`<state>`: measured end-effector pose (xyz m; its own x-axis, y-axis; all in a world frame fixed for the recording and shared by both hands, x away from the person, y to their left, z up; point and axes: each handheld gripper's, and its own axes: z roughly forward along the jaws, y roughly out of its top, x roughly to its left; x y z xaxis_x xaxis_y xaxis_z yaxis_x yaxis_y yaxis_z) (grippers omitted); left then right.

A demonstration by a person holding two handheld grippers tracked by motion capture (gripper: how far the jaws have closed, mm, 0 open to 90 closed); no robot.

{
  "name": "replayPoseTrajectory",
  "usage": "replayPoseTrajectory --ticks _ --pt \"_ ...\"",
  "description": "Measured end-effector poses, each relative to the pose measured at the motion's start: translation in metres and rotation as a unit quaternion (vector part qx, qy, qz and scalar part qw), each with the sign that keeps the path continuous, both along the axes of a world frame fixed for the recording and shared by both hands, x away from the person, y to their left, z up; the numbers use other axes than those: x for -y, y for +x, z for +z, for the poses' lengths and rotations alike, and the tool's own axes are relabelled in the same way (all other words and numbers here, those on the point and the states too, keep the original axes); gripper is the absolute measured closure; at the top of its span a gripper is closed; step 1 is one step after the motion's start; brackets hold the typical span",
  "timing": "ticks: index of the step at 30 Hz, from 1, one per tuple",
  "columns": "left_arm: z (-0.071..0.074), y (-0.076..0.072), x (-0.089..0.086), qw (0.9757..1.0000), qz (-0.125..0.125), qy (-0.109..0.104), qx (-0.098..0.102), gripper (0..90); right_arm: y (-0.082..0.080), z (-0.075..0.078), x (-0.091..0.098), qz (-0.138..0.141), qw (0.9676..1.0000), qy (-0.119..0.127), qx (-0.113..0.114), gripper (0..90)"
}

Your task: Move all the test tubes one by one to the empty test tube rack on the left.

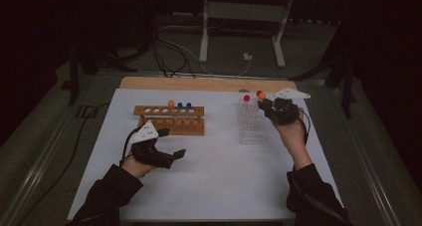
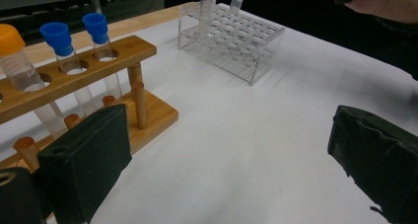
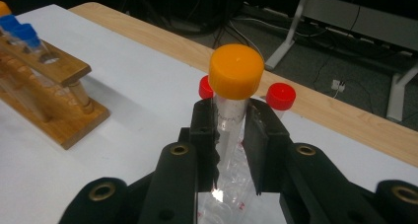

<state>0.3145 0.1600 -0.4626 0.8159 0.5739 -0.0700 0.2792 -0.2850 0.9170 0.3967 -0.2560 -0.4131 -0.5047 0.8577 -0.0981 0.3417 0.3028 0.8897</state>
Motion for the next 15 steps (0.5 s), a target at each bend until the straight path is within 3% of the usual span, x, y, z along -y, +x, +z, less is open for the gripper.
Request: replayPoseTrajectory --ticks 8,15 --pt "0.004 -0.001 0.002 1.0 -0.009 -0.002 -0.003 3.5 -0.021 0.01 -0.01 0.029 0.9995 -0.001 0.01 75.4" --pt "0.009 -0.002 0.007 0.9997 -0.022 0.004 -0.003 3.5 -0.036 0.006 -0.024 0.06 0.9982 -0.001 0.005 75.4"
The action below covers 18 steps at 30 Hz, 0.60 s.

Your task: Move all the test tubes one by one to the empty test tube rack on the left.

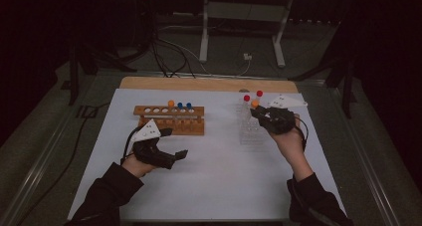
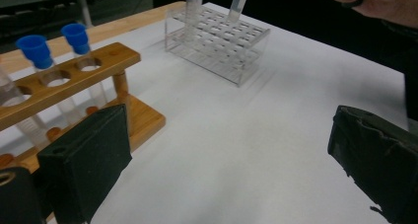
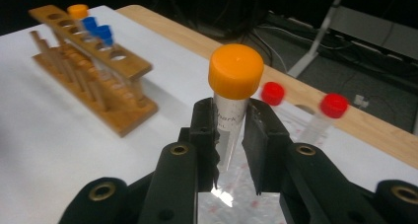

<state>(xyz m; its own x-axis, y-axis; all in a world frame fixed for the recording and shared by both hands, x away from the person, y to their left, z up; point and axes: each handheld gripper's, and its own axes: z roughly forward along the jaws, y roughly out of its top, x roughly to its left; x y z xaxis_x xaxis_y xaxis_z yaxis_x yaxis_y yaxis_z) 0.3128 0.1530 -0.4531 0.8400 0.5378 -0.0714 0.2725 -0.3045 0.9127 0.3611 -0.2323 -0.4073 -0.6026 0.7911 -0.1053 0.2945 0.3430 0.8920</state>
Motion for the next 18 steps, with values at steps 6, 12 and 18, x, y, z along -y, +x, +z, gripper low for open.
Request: replayPoseTrajectory --ticks 6,12,18 --pt "0.005 0.001 0.007 0.9999 -0.013 0.004 -0.002 3.6 -0.013 -0.009 -0.012 0.02 0.9997 -0.012 -0.004 75.4" --pt "0.012 0.002 0.018 0.9997 -0.025 0.006 0.001 3.5 -0.025 -0.021 -0.022 0.038 0.999 -0.019 -0.015 75.4" --pt "0.02 0.001 0.036 0.9992 -0.039 0.006 0.008 3.6 -0.035 -0.035 -0.033 0.059 0.9976 -0.021 -0.029 75.4"
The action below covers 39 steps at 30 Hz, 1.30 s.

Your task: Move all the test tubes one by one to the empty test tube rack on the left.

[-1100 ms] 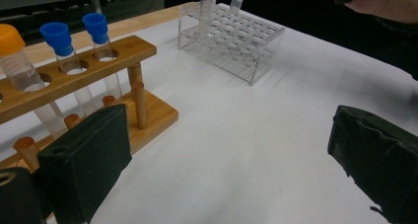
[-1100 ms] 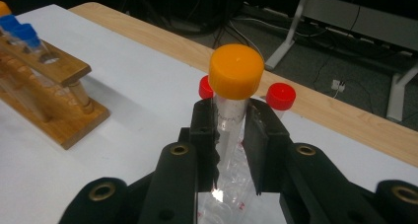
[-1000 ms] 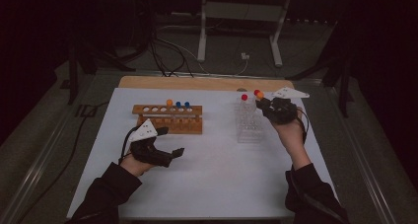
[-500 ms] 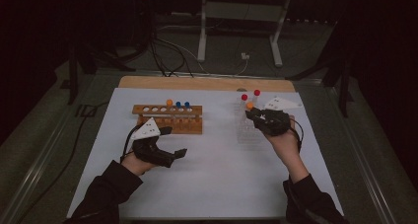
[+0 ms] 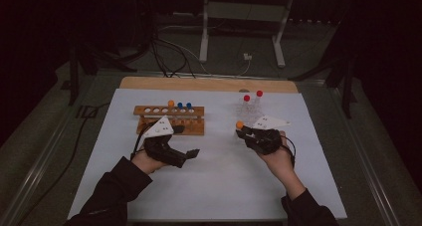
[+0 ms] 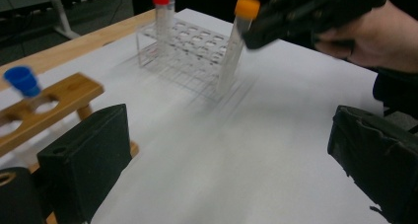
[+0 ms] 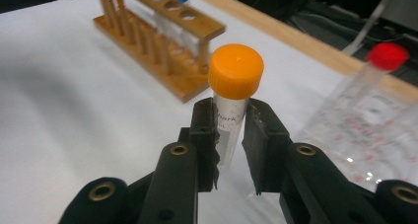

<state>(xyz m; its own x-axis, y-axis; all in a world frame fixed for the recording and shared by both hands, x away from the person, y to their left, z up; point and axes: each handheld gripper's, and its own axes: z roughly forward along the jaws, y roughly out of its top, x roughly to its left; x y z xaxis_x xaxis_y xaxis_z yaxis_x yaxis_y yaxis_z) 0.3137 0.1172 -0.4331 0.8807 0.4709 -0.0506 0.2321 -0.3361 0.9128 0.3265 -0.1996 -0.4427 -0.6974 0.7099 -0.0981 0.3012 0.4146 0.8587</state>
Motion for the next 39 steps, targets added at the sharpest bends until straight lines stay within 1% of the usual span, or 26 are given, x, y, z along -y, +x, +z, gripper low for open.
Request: replayPoseTrajectory --ticks 4,8,10,12,13,14,15,16,17,19,21,23,24,28,32,34,37,38,39 --pt "0.007 0.0 0.014 0.9999 -0.011 0.001 0.005 4.0 -0.006 -0.007 -0.006 0.012 0.9999 0.003 -0.005 75.4" --pt "0.014 0.001 0.028 0.9997 -0.021 -0.001 0.01 5.3 -0.011 -0.011 -0.012 0.024 0.9997 -0.003 -0.007 75.4" --pt "0.017 0.0 0.035 0.9996 -0.024 0.001 0.014 6.0 -0.012 -0.013 -0.015 0.03 0.9995 -0.002 -0.01 75.4" --pt "0.019 0.001 0.042 0.9995 -0.025 0.004 0.018 8.0 -0.012 -0.014 -0.017 0.035 0.9993 -0.007 -0.009 75.4" --pt "0.02 0.001 0.046 0.9995 -0.027 0.004 0.017 8.0 -0.012 -0.014 -0.018 0.036 0.9993 -0.004 -0.01 75.4" --pt "0.02 0.002 0.048 0.9994 -0.029 0.006 0.02 8.9 -0.013 -0.014 -0.019 0.038 0.9992 -0.003 -0.011 75.4" --pt "0.02 0.002 0.051 0.9994 -0.027 0.005 0.022 14.0 -0.013 -0.014 -0.019 0.039 0.9992 -0.005 -0.009 75.4" --pt "0.02 0.004 0.054 0.9994 -0.027 0.006 0.021 17.1 -0.014 -0.013 -0.019 0.04 0.9991 -0.002 -0.01 75.4" --pt "0.019 0.005 0.056 0.9994 -0.028 0.008 0.022 17.2 -0.015 -0.013 -0.019 0.042 0.9991 -0.002 -0.01 75.4" --pt "0.018 0.007 0.06 0.9993 -0.026 0.007 0.024 23.7 -0.016 -0.012 -0.02 0.043 0.999 -0.001 -0.01 75.4" --pt "0.016 0.01 0.065 0.9994 -0.025 0.008 0.021 25.8 -0.017 -0.012 -0.021 0.045 0.999 -0.001 -0.007 75.4" --pt "0.014 0.012 0.068 0.9996 -0.019 0.008 0.02 31.1 -0.017 -0.012 -0.021 0.047 0.9989 -0.001 -0.006 75.4" --pt "0.013 0.014 0.07 0.9996 -0.021 0.006 0.017 31.8 -0.017 -0.011 -0.021 0.047 0.9989 -0.002 -0.006 75.4" --pt "0.009 0.017 0.076 0.9997 -0.013 0.009 0.018 39.0 -0.018 -0.01 -0.022 0.049 0.9988 0.0 -0.006 75.4" --pt "0.006 0.02 0.081 0.9997 -0.015 0.013 0.015 46.5 -0.019 -0.009 -0.022 0.051 0.9987 0.0 -0.006 75.4" --pt "0.004 0.021 0.084 0.9996 -0.013 0.019 0.018 50.4 -0.019 -0.009 -0.022 0.051 0.9987 0.001 -0.006 75.4" --pt "0.002 0.022 0.087 0.9995 -0.013 0.023 0.018 56.2 -0.019 -0.009 -0.022 0.053 0.9986 0.002 -0.004 75.4" --pt "0.002 0.022 0.087 0.9994 -0.014 0.027 0.018 58.7 -0.019 -0.009 -0.022 0.052 0.9986 0.002 -0.004 75.4" --pt "0.001 0.022 0.088 0.9994 -0.017 0.026 0.015 60.3 -0.019 -0.008 -0.022 0.052 0.9986 0.003 -0.004 75.4"
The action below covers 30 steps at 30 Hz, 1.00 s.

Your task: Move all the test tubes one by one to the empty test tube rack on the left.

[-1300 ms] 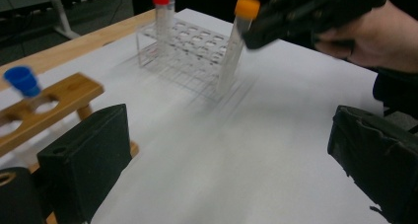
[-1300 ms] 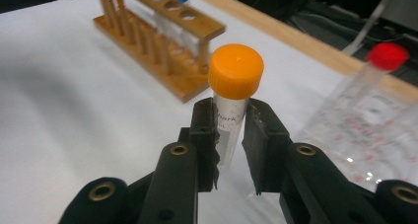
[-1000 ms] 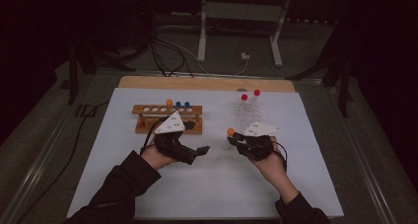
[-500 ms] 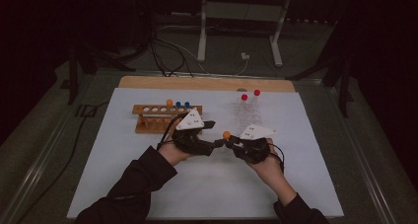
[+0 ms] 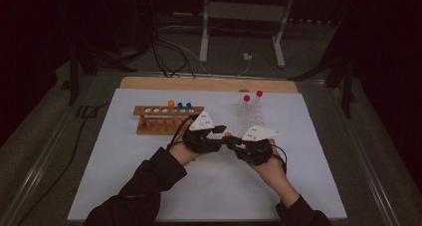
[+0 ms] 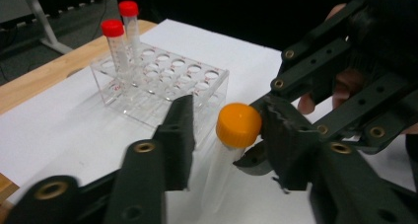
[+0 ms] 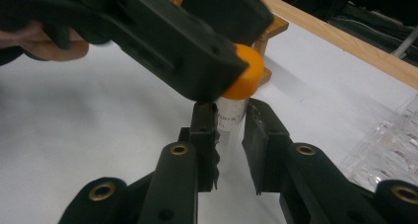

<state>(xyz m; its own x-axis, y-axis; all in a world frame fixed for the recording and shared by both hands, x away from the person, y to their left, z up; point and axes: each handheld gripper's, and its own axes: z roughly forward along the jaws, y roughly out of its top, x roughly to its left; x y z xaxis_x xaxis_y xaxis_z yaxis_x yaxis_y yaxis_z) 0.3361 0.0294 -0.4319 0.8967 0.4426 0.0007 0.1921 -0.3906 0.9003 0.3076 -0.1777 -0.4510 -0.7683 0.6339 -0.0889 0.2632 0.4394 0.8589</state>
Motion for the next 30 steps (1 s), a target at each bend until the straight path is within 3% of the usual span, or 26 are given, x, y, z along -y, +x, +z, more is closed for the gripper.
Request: replayPoseTrajectory --ticks 5,13,19,30 --pt "0.0 0.0 0.002 0.9999 -0.012 0.001 -0.001 69.8 0.0 0.0 0.001 -0.001 1.0 0.0 0.001 75.4" --pt "0.002 0.0 0.0 0.9999 -0.014 0.002 0.006 71.2 0.0 0.0 0.001 0.002 1.0 0.005 0.004 74.4" --pt "0.006 0.0 -0.012 0.9998 0.004 -0.001 0.018 71.5 0.0 0.001 0.004 -0.005 0.9998 0.016 0.008 57.8" --pt "0.022 -0.001 -0.056 0.9986 0.043 -0.01 0.028 71.6 -0.002 0.007 0.006 -0.012 0.999 0.041 0.012 28.7"
